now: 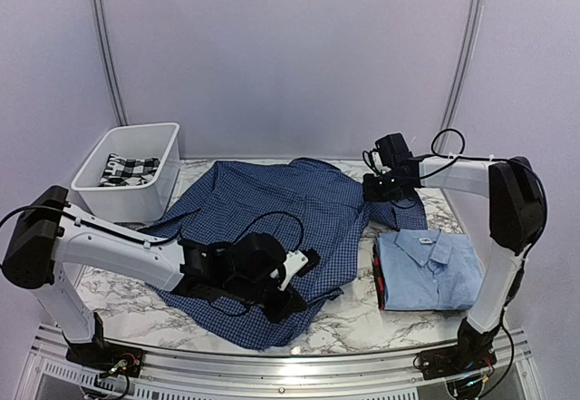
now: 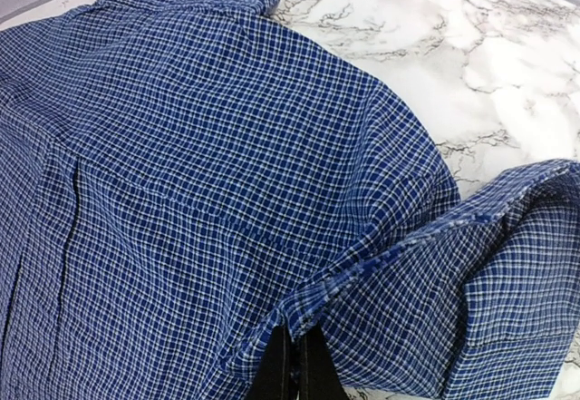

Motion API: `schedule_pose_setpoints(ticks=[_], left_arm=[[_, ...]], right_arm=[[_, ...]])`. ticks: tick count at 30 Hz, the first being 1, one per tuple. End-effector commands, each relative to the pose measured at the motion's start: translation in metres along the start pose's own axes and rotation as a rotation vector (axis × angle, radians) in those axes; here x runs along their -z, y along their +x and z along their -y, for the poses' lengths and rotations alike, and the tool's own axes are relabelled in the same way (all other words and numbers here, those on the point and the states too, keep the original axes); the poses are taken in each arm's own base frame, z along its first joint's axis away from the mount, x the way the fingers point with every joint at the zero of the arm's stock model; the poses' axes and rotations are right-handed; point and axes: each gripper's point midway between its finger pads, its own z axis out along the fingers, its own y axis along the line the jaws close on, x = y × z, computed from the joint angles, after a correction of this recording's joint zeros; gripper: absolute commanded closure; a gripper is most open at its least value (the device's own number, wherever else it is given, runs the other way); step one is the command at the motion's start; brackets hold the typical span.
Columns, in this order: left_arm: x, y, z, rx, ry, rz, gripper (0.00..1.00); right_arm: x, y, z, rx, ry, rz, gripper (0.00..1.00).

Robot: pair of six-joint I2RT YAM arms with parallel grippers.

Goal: Fold and stack the long sleeve shirts
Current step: Pick up the shirt from the center of the board.

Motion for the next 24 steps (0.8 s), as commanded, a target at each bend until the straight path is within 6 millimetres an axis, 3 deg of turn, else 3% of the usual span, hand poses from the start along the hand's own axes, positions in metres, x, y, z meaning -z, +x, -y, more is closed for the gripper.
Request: schedule_pose_setpoints(ticks=[1,10,13,17,20,24], left_arm=[[0.017,-0.008,0.007,0.011,0.036,0.047,1.00],[0.026,0.017,-0.002,0.056,0.027,0.031,1.00],[0.028,0.022,-0.001,0.053,0.038,0.021,0.81],[0.035,0.004,0.001,0.020,0.001,0.053,0.59],[0.034,-0.007,0.001,-0.026,-0.071,0.045,0.55],[0.018,-0.015,0.003,-0.072,-0.142,0.001,0.54]], right_arm=[[-0.001,-0.015,0.005,0.002,0.025,0.022,1.00],[-0.007,-0.008,0.007,0.009,0.031,0.005,1.00],[-0.008,-0.006,0.007,0.012,0.032,0.001,1.00],[-0.010,-0.003,0.004,0.021,0.025,-0.003,1.00],[-0.011,-0.001,0.000,0.028,0.016,-0.006,1.00],[-0.011,0.001,-0.002,0.034,0.006,-0.006,1.00]])
